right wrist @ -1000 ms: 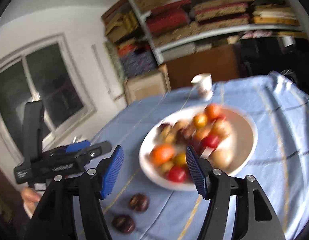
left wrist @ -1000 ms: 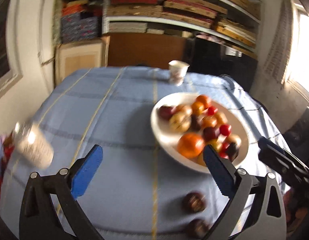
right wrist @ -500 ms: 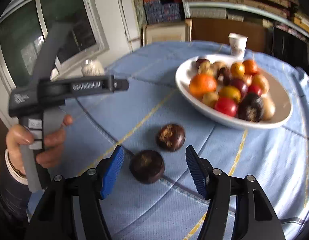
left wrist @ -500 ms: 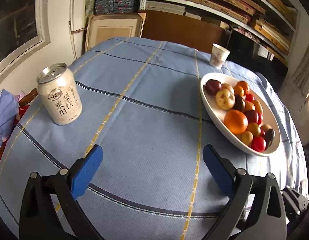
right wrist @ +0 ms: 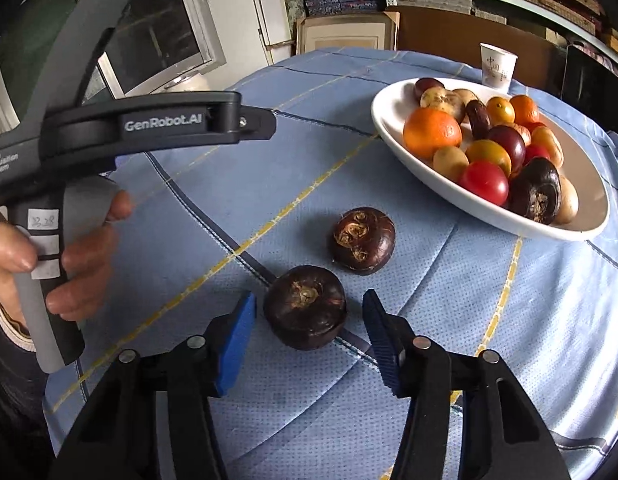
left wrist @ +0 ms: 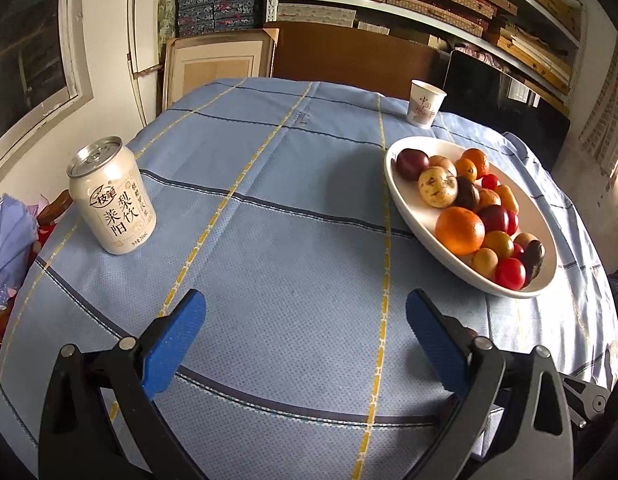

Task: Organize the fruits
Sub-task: 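Move both open tools toward the last two dark brown fruits, then grasp a dark brown fruit with the right tool, then grasp the last dark brown fruit with the left tool while the right tool holds its fruit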

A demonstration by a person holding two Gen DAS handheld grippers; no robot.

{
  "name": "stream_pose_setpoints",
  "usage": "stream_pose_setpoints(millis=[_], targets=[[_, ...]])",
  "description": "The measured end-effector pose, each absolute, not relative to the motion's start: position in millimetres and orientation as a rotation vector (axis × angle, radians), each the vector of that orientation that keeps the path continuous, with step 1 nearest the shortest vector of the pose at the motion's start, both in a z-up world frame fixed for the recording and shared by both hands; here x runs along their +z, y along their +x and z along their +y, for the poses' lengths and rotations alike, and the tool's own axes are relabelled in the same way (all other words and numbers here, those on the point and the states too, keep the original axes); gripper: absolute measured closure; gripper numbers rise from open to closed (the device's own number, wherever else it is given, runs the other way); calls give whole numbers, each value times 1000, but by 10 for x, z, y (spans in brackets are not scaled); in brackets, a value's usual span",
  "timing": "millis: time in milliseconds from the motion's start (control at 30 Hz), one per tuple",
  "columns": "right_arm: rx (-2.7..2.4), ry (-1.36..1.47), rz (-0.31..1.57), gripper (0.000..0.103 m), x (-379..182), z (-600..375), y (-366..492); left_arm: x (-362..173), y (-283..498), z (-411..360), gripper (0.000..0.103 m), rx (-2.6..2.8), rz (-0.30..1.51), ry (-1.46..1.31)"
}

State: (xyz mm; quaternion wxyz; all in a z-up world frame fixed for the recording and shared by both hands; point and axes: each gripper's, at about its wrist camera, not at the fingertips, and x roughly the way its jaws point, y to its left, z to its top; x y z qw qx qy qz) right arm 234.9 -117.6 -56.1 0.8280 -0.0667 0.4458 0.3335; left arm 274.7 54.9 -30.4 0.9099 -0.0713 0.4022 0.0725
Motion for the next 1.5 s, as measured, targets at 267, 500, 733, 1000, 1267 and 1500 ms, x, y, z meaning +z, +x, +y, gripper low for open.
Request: stream_pose_setpoints(millis=[267,500,733,1000,1267,1500], targets=[[707,-140,950,49,-562,-1186,2365,-326,2764,560,5,151,839,-154],[705,-152,947,50,-552,-1191,2352,-341,2772,557,5,147,847,-152],[694,-189,938,53,-548,-1163,2321,-350,2782,528,5,147,850,-136],[711,-204,930,62,-543,-1131,2273,-358,2783,522,5,151,854,-134],[669,-64,897,62,-381,-1493,2413,-375,2794,523,5,150,862,-139],[489,119,795,62,-149,-2144,2615,-463,2770,153,5,-99,915,-89]])
